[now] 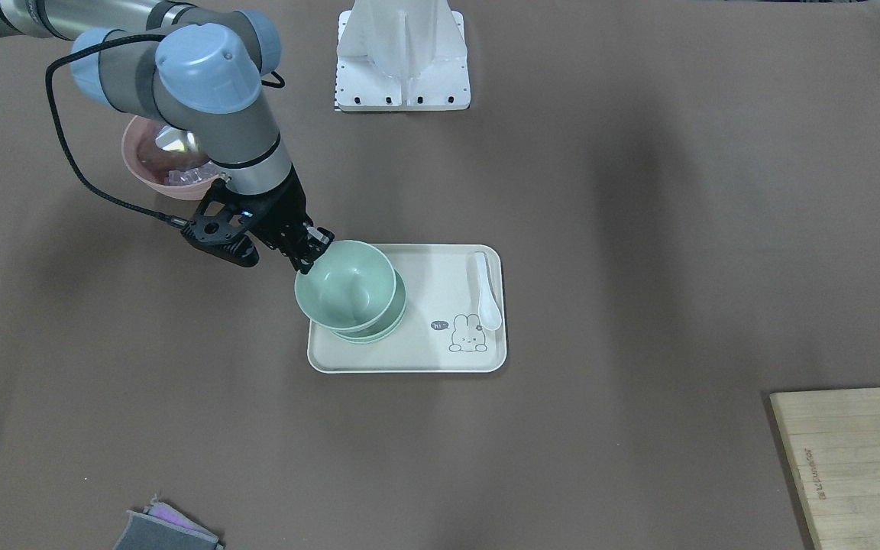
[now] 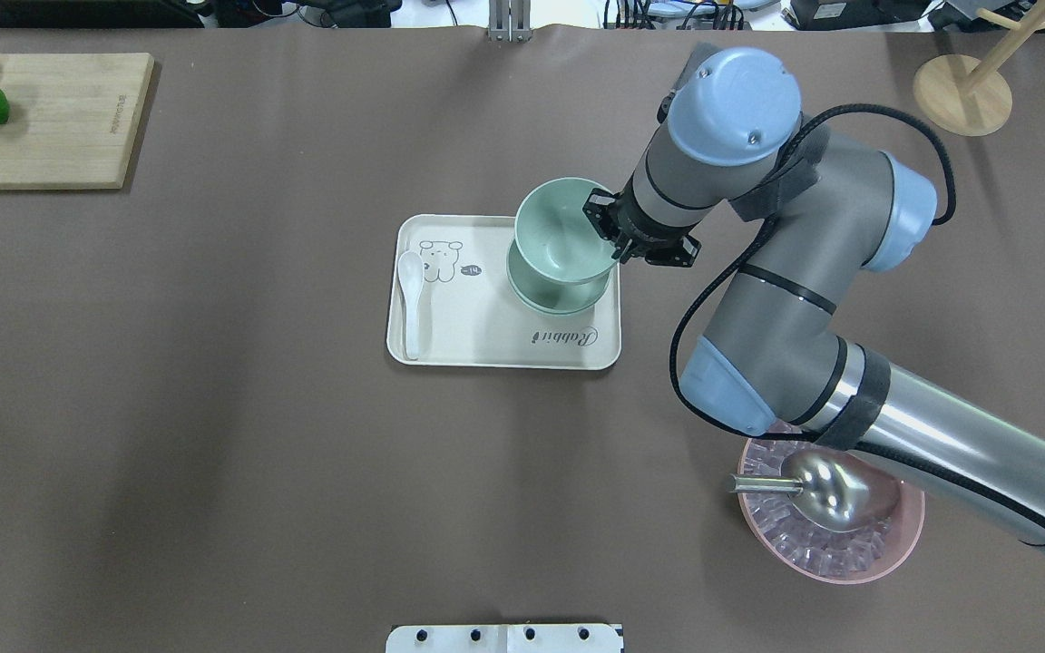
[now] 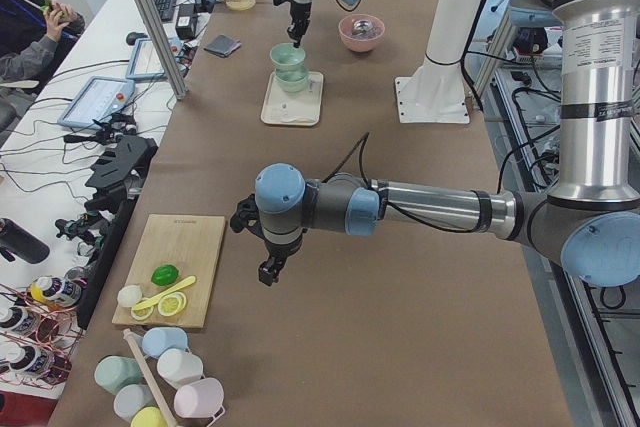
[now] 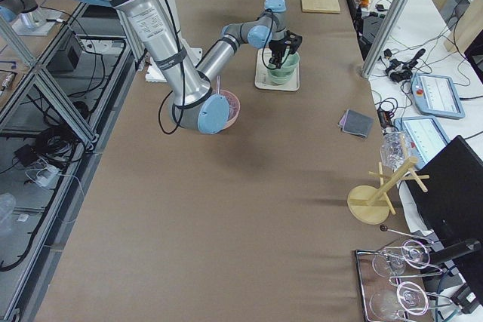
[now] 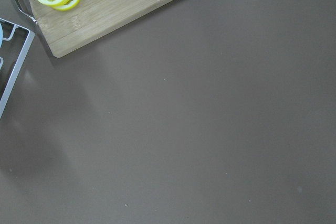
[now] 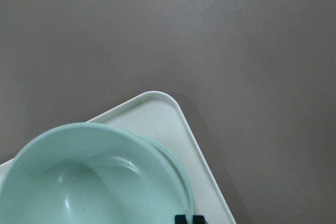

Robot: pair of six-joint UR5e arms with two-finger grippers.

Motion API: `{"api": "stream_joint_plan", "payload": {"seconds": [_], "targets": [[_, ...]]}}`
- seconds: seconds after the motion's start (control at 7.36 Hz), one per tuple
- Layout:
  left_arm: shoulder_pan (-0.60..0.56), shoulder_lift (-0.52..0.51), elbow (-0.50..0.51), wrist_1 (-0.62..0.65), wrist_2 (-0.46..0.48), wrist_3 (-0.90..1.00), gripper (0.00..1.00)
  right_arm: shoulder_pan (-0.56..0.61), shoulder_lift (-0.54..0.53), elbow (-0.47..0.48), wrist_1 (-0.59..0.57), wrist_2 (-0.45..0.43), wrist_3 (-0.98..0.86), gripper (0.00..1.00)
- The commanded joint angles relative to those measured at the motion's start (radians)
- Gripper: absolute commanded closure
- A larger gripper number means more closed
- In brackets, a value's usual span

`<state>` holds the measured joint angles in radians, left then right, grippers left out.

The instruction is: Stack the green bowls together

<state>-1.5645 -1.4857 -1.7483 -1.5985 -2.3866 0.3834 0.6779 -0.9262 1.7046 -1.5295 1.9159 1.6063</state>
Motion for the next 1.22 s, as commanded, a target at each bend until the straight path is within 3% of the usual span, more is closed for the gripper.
{"api": "stream_joint_plan", "payload": {"seconds": [0.0,1.09], "targets": [[0.000,-0.001,0.000,0.000,0.000,-0.004,0.01,-0.037,0.003,-0.074,0.118,-0.032,0.061,1.00],[0.000,0.001,0.000,0.000,-0.006,-0.011,0.01,-0.044,-0.014,-0.080,0.117,-0.034,0.060,1.00]]}}
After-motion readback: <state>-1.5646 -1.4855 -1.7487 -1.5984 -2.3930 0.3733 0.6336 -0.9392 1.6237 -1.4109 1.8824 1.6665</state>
